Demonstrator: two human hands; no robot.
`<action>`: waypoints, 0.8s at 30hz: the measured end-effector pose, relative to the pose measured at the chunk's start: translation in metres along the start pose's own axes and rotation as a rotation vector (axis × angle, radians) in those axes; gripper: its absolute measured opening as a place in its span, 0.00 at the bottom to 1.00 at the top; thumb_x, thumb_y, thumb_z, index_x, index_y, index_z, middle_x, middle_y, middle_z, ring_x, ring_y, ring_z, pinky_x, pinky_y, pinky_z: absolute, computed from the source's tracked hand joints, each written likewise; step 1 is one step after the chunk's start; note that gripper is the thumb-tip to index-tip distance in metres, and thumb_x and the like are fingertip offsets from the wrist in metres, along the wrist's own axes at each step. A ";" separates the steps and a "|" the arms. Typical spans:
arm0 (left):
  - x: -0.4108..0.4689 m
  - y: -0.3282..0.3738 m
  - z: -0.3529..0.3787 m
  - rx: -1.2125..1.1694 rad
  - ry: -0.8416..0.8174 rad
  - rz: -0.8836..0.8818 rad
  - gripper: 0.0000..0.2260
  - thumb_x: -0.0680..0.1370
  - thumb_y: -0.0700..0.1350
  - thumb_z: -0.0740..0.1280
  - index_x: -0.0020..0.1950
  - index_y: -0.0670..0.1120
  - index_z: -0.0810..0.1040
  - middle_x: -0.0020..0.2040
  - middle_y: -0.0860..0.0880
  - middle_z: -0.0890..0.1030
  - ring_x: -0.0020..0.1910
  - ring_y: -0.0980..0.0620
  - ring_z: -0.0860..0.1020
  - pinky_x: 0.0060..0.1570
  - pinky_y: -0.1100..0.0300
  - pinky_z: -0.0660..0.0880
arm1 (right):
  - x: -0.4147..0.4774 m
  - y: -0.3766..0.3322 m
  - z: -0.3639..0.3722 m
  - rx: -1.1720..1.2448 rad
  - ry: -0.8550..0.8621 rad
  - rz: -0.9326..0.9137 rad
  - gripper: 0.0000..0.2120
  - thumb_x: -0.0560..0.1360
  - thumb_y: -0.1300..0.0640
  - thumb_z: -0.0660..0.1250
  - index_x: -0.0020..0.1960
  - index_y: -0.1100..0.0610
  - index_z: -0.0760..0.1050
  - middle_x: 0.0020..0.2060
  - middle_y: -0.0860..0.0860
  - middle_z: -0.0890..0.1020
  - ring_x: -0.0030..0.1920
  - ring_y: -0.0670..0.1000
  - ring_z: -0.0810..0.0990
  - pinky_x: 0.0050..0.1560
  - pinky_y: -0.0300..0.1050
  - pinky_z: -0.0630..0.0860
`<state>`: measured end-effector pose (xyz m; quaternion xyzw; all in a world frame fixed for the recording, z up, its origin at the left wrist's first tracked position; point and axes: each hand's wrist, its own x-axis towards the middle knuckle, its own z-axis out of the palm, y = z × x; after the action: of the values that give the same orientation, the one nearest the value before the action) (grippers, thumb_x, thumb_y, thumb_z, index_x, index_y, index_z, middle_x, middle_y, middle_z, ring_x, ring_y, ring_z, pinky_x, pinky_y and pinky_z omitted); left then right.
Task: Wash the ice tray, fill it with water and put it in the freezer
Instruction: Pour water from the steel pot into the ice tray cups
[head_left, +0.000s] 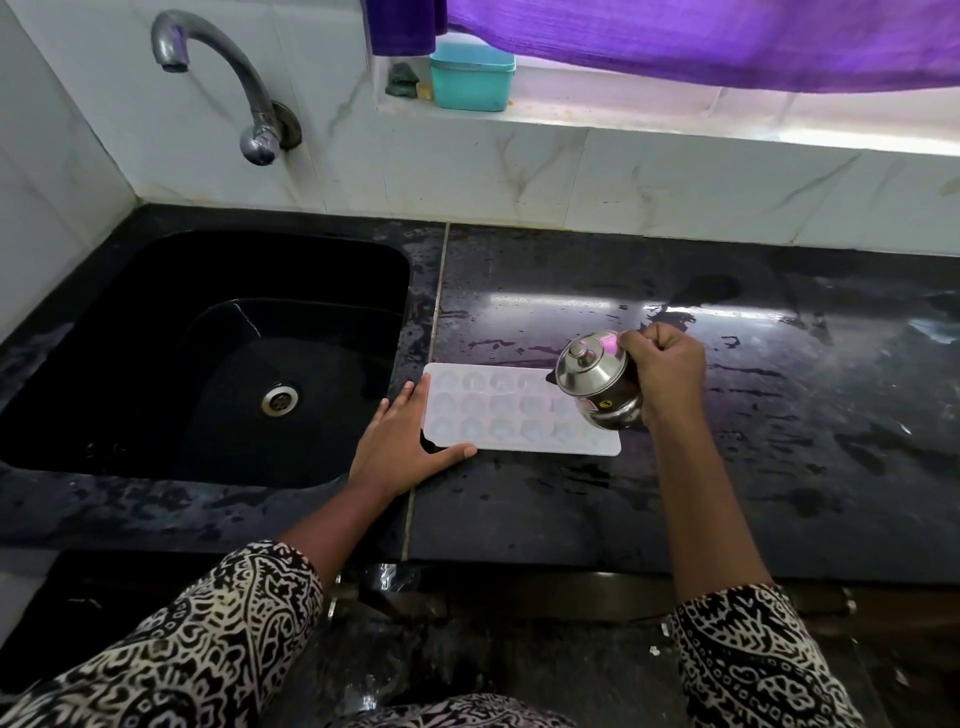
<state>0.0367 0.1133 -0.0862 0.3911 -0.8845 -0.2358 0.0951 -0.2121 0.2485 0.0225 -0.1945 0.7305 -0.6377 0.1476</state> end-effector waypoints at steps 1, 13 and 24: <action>0.000 0.000 0.000 0.002 0.000 0.000 0.55 0.63 0.79 0.57 0.80 0.50 0.45 0.80 0.49 0.57 0.79 0.55 0.51 0.76 0.54 0.47 | 0.000 0.000 0.000 0.010 0.001 0.008 0.16 0.68 0.61 0.70 0.27 0.52 0.67 0.23 0.44 0.72 0.28 0.44 0.70 0.30 0.37 0.72; 0.000 0.000 -0.002 0.004 -0.010 0.000 0.55 0.63 0.80 0.56 0.80 0.50 0.45 0.80 0.49 0.56 0.79 0.55 0.50 0.77 0.54 0.47 | -0.001 -0.008 -0.010 0.277 0.057 0.097 0.15 0.69 0.68 0.67 0.28 0.56 0.67 0.20 0.45 0.73 0.23 0.41 0.70 0.28 0.32 0.72; -0.001 0.002 -0.002 -0.002 -0.020 -0.011 0.54 0.65 0.77 0.60 0.80 0.50 0.44 0.80 0.48 0.55 0.79 0.54 0.50 0.77 0.53 0.47 | -0.001 0.002 -0.025 0.008 0.097 0.008 0.15 0.69 0.65 0.68 0.29 0.55 0.66 0.26 0.52 0.69 0.29 0.49 0.67 0.33 0.41 0.69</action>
<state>0.0368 0.1144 -0.0832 0.3934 -0.8831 -0.2410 0.0852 -0.2233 0.2708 0.0245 -0.1597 0.7350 -0.6489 0.1154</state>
